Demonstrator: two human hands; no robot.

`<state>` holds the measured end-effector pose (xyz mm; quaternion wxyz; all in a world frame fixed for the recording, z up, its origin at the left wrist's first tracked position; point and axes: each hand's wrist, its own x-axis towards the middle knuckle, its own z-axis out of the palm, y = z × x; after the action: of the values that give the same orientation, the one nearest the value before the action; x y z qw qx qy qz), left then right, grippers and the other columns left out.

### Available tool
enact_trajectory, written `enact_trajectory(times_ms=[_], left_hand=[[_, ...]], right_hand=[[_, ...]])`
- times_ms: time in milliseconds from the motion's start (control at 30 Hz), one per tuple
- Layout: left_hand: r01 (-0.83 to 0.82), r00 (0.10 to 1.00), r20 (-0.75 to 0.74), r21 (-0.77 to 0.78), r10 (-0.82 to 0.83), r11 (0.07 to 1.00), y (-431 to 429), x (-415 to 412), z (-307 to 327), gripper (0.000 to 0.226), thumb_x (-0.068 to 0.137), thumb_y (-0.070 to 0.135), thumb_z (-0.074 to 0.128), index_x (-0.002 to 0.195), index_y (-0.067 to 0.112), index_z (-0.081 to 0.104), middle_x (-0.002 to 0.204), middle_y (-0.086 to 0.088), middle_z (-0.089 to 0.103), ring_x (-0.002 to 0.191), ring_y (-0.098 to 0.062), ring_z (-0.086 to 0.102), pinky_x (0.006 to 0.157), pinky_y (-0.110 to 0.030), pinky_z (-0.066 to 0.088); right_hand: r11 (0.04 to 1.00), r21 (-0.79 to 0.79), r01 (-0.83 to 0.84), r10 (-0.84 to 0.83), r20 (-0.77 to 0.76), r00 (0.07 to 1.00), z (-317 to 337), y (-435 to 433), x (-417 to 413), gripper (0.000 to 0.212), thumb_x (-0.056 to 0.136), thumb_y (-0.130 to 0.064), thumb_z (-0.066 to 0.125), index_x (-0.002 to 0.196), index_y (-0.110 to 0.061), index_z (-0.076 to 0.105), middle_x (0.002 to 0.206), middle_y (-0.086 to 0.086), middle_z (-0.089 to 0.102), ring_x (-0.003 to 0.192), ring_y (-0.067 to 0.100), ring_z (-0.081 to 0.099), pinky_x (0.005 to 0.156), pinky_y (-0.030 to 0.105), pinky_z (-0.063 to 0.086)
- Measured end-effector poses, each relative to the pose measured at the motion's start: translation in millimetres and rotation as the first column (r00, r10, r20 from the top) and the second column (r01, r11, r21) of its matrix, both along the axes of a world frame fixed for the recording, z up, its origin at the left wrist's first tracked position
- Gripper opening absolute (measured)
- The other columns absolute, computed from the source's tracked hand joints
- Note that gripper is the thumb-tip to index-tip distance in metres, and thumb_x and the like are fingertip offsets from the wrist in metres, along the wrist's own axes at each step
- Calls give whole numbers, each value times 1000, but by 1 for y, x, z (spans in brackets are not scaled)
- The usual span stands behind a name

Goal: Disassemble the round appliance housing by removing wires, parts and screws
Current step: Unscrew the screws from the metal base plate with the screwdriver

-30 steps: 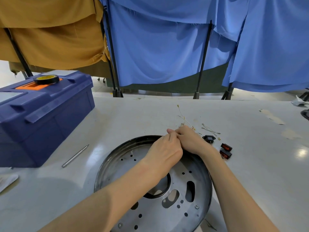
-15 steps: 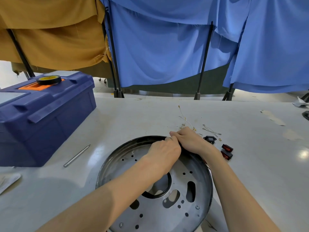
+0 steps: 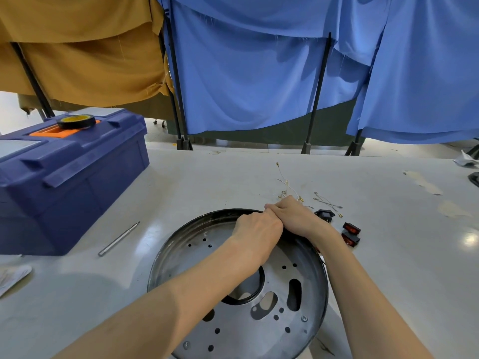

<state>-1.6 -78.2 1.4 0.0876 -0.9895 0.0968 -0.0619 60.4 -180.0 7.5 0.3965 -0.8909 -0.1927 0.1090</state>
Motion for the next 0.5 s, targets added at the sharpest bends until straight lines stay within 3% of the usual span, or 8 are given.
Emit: enact_trajectory(times_ms=[200, 400, 500], left_hand=[[24, 1000, 11, -32, -24, 999, 6, -2, 4, 19, 92, 1, 50, 111, 1, 46, 105, -16, 61, 93, -34, 61, 59, -34, 33], [31, 999, 31, -194, -25, 980, 11, -3, 17, 16, 100, 11, 39, 112, 3, 45, 110, -15, 58, 97, -35, 59, 67, -33, 35], [48, 997, 72, -342, -25, 938, 21, -5, 30, 16, 102, 16, 37, 107, 5, 46, 102, -12, 58, 91, -34, 58, 66, -33, 35]], right_hand=[[1000, 11, -1, 1, -1, 1000, 1, 0, 0, 53, 98, -17, 46, 52, -17, 21, 50, -2, 20, 40, 7, 15, 45, 24, 16], [999, 32, -11, 11, 3, 1000, -2, -3, 2, 51, 97, -21, 47, 52, -18, 24, 51, -2, 23, 44, 9, 18, 44, 22, 16], [997, 76, -15, 12, 43, 999, 4, -11, 3, 52, 99, -31, 49, 49, -17, 50, 47, -5, 36, 38, 5, 30, 46, 20, 27]])
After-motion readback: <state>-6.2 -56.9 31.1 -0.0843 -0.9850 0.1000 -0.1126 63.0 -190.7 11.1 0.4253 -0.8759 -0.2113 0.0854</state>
